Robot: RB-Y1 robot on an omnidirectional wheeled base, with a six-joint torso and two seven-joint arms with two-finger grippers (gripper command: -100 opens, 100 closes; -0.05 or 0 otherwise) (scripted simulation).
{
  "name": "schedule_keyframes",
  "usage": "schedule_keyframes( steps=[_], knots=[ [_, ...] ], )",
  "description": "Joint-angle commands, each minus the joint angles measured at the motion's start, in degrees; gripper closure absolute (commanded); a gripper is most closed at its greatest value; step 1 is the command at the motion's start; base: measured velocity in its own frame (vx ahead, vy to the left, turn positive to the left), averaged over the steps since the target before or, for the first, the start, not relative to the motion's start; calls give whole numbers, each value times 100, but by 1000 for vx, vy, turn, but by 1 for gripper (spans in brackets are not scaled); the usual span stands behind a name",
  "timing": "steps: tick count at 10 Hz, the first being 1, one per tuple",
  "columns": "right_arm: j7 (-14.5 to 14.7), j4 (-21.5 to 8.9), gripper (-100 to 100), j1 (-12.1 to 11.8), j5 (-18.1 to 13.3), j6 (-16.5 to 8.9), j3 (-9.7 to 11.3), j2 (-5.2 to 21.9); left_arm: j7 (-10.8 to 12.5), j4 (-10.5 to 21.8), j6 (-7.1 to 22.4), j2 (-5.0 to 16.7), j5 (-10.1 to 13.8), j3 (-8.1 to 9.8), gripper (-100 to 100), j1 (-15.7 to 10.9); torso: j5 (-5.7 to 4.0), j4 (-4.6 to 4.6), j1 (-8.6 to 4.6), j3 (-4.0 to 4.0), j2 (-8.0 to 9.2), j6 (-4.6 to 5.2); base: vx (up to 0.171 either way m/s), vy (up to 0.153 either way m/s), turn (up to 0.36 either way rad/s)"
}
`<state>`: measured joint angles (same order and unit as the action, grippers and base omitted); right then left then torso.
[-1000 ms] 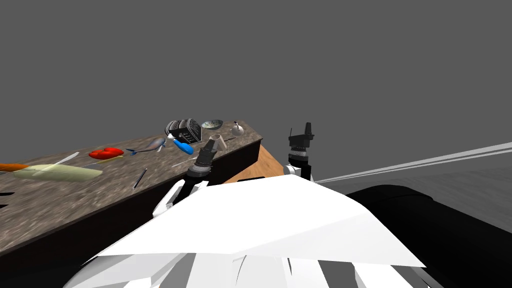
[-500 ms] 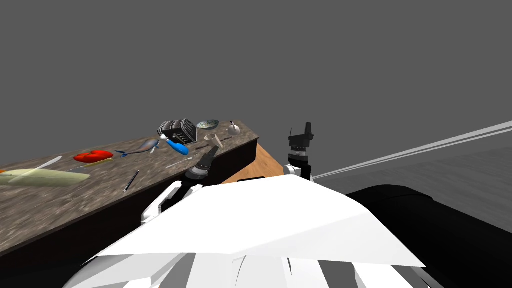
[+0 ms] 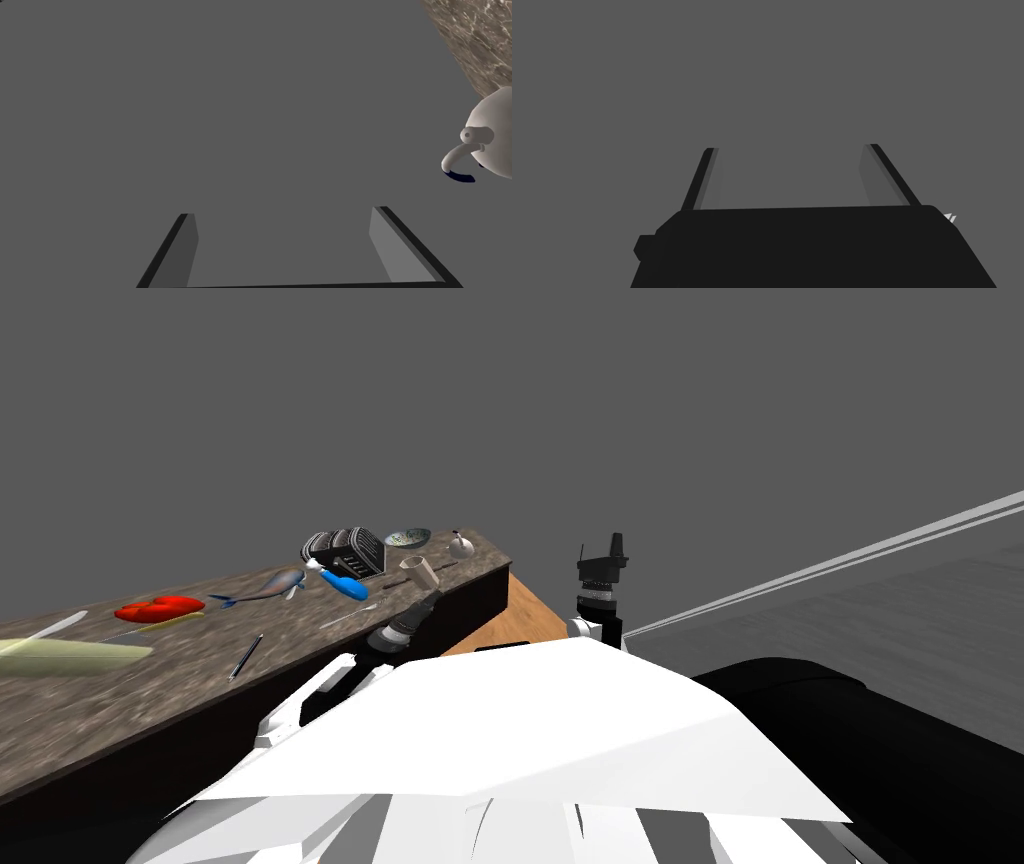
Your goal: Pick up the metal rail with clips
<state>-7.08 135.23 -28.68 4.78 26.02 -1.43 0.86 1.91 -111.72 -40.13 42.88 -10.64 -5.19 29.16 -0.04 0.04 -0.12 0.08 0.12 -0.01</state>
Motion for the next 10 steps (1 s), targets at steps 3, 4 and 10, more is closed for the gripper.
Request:
schedule_keyframes(
  steps=[3, 4, 10],
  knots=[
    [0, 0, 0, 0, 0, 0, 0, 0, 31, 568, -121, 632, -155, -100, -100, 62, 0, 0, 0, 1, 1, 0, -33, -55, -106],
    [0, 0, 0, 0, 0, 0, 0, 0, 31, 585, -121, 801, -155, -100, -100, 62, 0, 0, -5, 1, 2, 1, -20, -44, -64],
    [0, 0, 0, 0, 0, 0, 0, 0, 27, 1361, -264, 1763, -421, -284, -100, 190, 1, 0, 6, -2, -4, -1, -16, -30, -97]
  ],
)
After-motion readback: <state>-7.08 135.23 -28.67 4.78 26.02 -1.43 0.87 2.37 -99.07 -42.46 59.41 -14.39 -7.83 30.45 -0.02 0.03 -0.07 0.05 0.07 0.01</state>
